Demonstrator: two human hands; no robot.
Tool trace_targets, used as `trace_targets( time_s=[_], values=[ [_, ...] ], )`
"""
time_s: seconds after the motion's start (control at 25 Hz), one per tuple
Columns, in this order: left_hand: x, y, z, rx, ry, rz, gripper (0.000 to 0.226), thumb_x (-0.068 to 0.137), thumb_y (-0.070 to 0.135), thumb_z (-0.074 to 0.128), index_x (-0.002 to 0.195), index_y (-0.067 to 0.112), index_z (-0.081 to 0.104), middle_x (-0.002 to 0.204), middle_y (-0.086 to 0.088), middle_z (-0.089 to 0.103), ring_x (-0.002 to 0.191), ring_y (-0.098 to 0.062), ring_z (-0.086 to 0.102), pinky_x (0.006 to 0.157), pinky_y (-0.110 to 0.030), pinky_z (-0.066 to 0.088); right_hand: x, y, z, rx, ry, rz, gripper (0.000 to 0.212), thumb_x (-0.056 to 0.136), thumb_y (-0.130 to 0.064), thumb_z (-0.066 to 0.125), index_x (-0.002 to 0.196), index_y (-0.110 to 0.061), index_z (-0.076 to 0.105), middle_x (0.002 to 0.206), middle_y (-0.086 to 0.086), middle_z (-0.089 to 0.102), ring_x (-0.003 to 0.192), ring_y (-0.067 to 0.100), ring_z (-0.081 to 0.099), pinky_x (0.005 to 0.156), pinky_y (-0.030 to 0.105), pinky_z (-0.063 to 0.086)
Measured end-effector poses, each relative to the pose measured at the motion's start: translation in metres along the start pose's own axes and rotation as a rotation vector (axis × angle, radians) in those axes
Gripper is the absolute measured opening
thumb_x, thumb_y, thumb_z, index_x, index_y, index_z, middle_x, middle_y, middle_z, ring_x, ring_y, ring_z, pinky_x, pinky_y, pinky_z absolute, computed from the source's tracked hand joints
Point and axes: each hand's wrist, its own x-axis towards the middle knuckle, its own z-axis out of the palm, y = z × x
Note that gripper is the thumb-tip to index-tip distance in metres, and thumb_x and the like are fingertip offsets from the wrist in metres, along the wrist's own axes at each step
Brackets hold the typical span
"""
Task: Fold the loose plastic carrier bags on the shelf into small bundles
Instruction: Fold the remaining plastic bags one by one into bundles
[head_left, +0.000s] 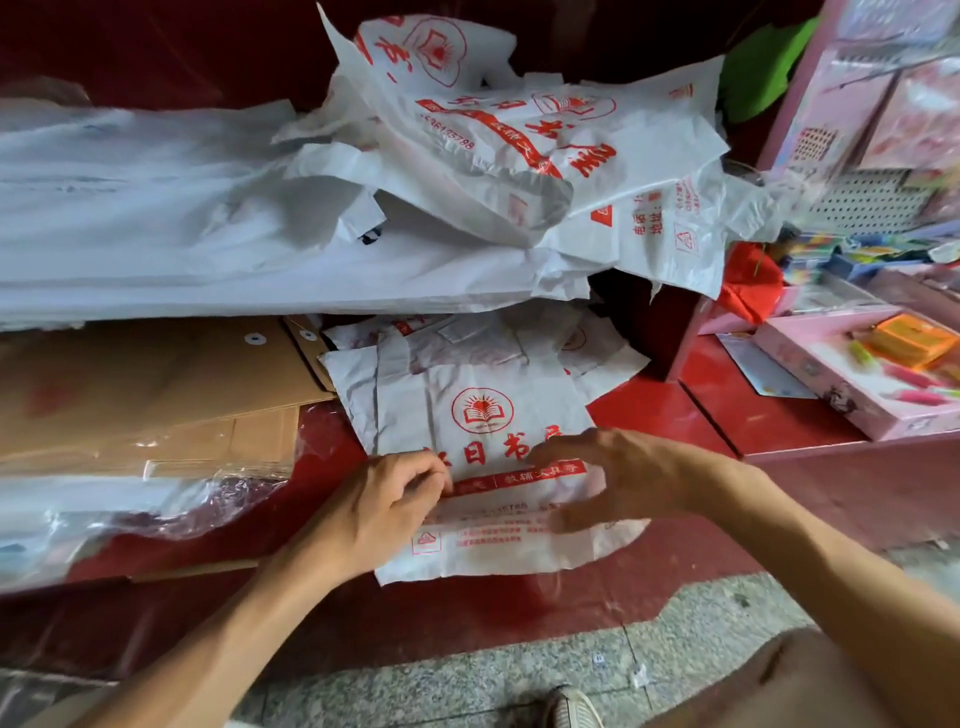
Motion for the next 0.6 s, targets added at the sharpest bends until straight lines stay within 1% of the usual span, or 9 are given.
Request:
trace_targets(
  time_s=[0.08, 0.12, 0.2, 0.24, 0.28, 0.36, 0.44, 0.52, 0.6],
  values=[
    [-0.003, 0.005, 0.0, 0.123, -0.147, 0.072, 0.019, 0.089, 0.053, 0.059, 0.099, 0.037, 0.063, 0.126, 0.023, 0.059, 0.116, 0.001, 0.055, 0.104, -0.032, 0.045, -0.014, 0.005, 0.017, -0.221, -0.018, 0.036, 0.087, 0.075, -0.057, 0.074, 0.148, -0.045, 0.028, 0.15, -0.029, 0.024, 0.133, -0.002, 0.03, 0.114, 0.032, 0.029],
    [-0.006, 0.005, 0.001, 0.263, -0.234, 0.125, 0.038, 0.084, 0.06, 0.062, 0.116, 0.041, 0.058, 0.142, 0.023, 0.042, 0.13, 0.004, 0.039, 0.117, -0.026, 0.029, -0.018, 0.007, 0.024, -0.36, 0.001, 0.018, 0.097, 0.074, -0.055, 0.075, 0.152, -0.041, 0.018, 0.155, -0.027, 0.015, 0.138, 0.0, 0.022, 0.115, 0.034, 0.026],
    [-0.012, 0.001, 0.006, 0.524, -0.394, 0.155, 0.089, 0.076, 0.068, 0.064, 0.149, 0.045, 0.02, 0.156, 0.022, -0.004, 0.144, 0.002, -0.003, 0.119, -0.024, -0.006, -0.021, 0.012, 0.038, -0.591, 0.044, -0.028, 0.109, 0.074, -0.053, 0.075, 0.155, -0.034, 0.005, 0.163, -0.015, 0.003, 0.145, 0.009, 0.016, 0.114, 0.041, 0.027],
    [-0.015, 0.0, 0.009, 0.611, -0.425, 0.149, 0.101, 0.078, 0.064, 0.065, 0.152, 0.045, 0.0, 0.153, 0.021, -0.023, 0.143, 0.0, -0.02, 0.118, -0.029, -0.013, -0.02, 0.012, 0.042, -0.65, 0.084, -0.04, 0.106, 0.077, -0.047, 0.074, 0.155, -0.031, 0.005, 0.163, -0.009, 0.005, 0.145, 0.014, 0.019, 0.112, 0.042, 0.03],
    [-0.017, -0.003, 0.013, 0.666, -0.42, 0.15, 0.104, 0.083, 0.055, 0.064, 0.15, 0.046, -0.014, 0.151, 0.021, -0.033, 0.14, -0.002, -0.03, 0.119, -0.034, -0.015, -0.017, 0.012, 0.044, -0.669, 0.139, -0.054, 0.097, 0.079, -0.036, 0.072, 0.155, -0.029, 0.012, 0.162, -0.006, 0.015, 0.142, 0.017, 0.028, 0.109, 0.041, 0.034],
    [-0.021, -0.008, 0.014, 0.684, -0.366, 0.146, 0.101, 0.091, 0.028, 0.058, 0.144, 0.049, -0.026, 0.151, 0.021, -0.035, 0.139, -0.003, -0.034, 0.122, -0.04, -0.009, -0.012, 0.01, 0.04, -0.599, 0.266, -0.122, 0.075, 0.079, -0.02, 0.065, 0.148, -0.027, 0.037, 0.149, -0.006, 0.044, 0.126, 0.017, 0.05, 0.102, 0.036, 0.042],
    [-0.024, -0.011, 0.01, 0.66, -0.334, 0.129, 0.108, 0.088, 0.012, 0.055, 0.14, 0.051, -0.031, 0.151, 0.021, -0.036, 0.139, -0.003, -0.034, 0.122, -0.039, -0.009, -0.009, 0.01, 0.029, -0.427, 0.319, -0.135, 0.059, 0.078, -0.018, 0.062, 0.136, -0.028, 0.053, 0.132, -0.01, 0.061, 0.112, 0.014, 0.061, 0.093, 0.031, 0.049],
    [-0.026, -0.015, 0.006, 0.68, -0.349, 0.139, 0.119, 0.082, 0.0, 0.056, 0.138, 0.051, -0.035, 0.149, 0.02, -0.041, 0.139, -0.006, -0.036, 0.12, -0.037, -0.014, -0.008, 0.017, 0.02, -0.327, 0.262, -0.076, 0.061, 0.08, -0.023, 0.067, 0.138, -0.029, 0.05, 0.129, -0.008, 0.062, 0.112, 0.014, 0.06, 0.09, 0.03, 0.05],
    [-0.025, -0.015, 0.004, 0.684, -0.309, 0.175, 0.116, 0.08, -0.006, 0.05, 0.143, 0.048, -0.03, 0.153, 0.021, -0.034, 0.144, -0.005, -0.027, 0.121, -0.031, -0.011, -0.007, 0.025, 0.015, -0.283, 0.177, -0.017, 0.078, 0.079, -0.027, 0.074, 0.147, -0.03, 0.037, 0.137, -0.01, 0.055, 0.117, 0.011, 0.055, 0.096, 0.029, 0.048]
  ],
)
